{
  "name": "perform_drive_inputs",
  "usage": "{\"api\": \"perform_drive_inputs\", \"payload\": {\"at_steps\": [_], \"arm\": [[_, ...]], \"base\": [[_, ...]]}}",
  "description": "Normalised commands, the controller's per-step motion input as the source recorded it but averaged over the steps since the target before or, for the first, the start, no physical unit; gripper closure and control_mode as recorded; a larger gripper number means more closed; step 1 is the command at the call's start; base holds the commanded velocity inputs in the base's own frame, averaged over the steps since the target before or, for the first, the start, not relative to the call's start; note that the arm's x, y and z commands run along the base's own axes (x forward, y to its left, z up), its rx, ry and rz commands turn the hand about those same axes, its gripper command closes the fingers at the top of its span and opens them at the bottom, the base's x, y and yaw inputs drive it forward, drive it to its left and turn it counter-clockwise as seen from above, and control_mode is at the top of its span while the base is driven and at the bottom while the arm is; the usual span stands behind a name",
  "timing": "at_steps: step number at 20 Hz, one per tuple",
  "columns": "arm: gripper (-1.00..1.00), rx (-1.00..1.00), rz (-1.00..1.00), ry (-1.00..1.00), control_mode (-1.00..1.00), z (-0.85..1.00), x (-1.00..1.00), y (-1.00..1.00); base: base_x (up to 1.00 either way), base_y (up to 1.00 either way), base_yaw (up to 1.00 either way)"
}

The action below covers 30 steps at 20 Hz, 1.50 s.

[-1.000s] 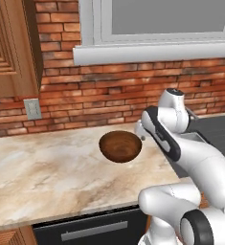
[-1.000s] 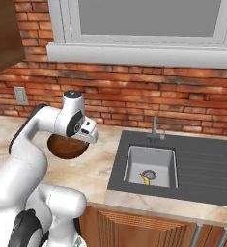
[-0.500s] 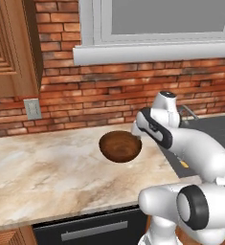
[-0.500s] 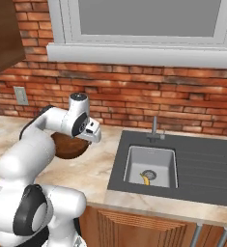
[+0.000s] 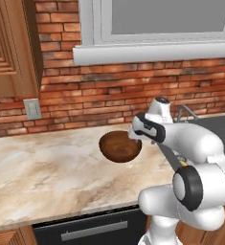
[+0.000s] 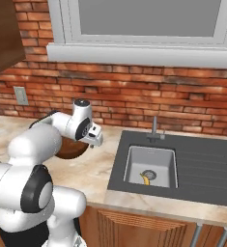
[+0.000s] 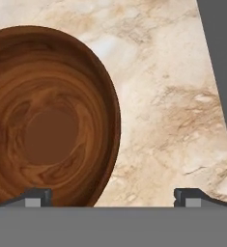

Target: Clear the mugs and bowl far away from the sink.

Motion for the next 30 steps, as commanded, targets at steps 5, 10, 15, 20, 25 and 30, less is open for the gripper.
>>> {"api": "perform_drive_inputs", "payload": {"at_steps": [5, 10, 15, 20, 25, 30], "arm": [[-1.0, 0.0, 0.0, 0.0, -1.0, -0.28, 0.12, 0.08], [-1.0, 0.0, 0.0, 0.0, -1.0, -0.16, 0.02, 0.06], [-1.0, 0.0, 0.0, 0.0, -1.0, -0.15, 0.03, 0.0], [-1.0, 0.0, 0.0, 0.0, -1.0, -0.14, 0.0, 0.0], [-1.0, 0.0, 0.0, 0.0, -1.0, -0.12, 0.0, 0.01], [1.0, 0.0, 0.0, 0.0, -1.0, -0.11, 0.0, 0.09]], "base": [[0.0, 0.0, 0.0], [0.0, 0.0, 0.0], [0.0, 0.0, 0.0], [0.0, 0.0, 0.0], [0.0, 0.0, 0.0], [0.0, 0.0, 0.0]]}}
